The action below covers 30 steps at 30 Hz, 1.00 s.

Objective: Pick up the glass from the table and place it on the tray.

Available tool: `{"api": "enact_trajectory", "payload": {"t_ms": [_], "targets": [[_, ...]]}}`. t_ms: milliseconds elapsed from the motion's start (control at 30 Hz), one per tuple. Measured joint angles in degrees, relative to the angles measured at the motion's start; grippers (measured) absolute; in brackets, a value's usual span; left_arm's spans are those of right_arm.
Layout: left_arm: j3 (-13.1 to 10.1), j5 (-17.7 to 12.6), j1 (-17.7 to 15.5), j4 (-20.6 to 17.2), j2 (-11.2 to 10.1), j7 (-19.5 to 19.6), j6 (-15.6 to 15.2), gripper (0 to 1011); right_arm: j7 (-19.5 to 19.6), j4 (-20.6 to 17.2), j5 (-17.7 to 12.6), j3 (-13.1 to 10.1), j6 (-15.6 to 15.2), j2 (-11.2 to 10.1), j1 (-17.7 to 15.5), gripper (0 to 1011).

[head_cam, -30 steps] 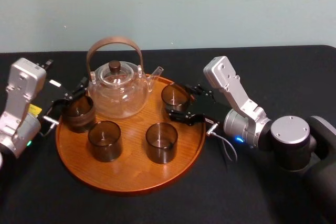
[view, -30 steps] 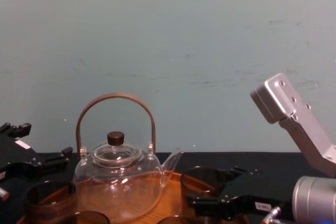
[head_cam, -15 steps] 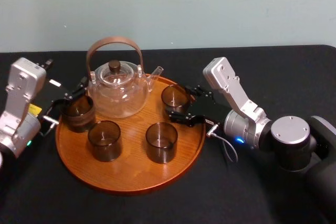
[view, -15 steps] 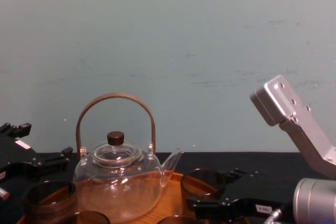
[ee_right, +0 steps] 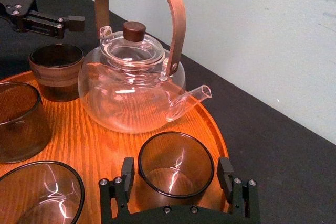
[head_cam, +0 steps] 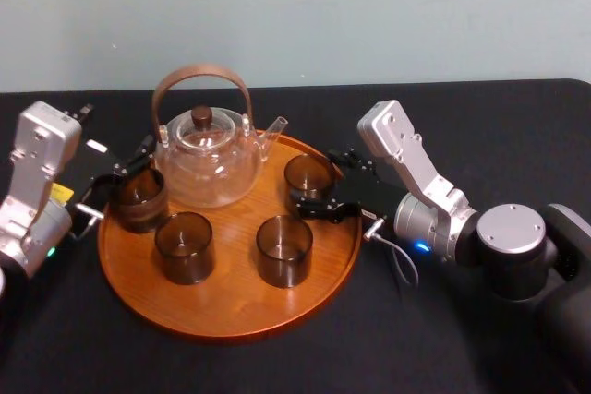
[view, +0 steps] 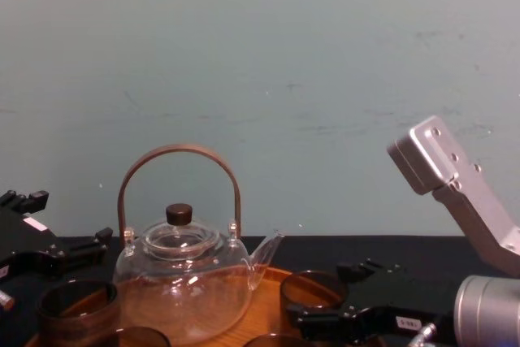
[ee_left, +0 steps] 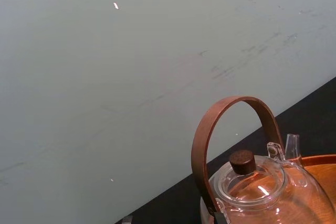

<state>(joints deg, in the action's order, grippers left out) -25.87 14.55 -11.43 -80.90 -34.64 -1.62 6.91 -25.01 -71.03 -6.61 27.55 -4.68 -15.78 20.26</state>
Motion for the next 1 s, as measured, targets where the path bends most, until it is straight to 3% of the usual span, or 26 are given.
{"api": "enact_trajectory", "payload": {"t_ms": [400,733,1000], "targets": [[0.0,0.0,0.0,0.0,0.0,0.0,0.0,1001,-0.3,-1.5,-0.5,-0.5,1.1,-0.6,-0.6,1002],[0.0,0.0,0.0,0.0,0.0,0.0,0.0,1001,-0.8,-8.2,-3.1,-2.7,2.7,-2.9,-3.1,1002],[0.0,0.0,0.0,0.0,0.0,0.0,0.0,1001,-0.4,-13.9,-6.5,-6.0,4.0,-6.2,-7.6,1002]]}}
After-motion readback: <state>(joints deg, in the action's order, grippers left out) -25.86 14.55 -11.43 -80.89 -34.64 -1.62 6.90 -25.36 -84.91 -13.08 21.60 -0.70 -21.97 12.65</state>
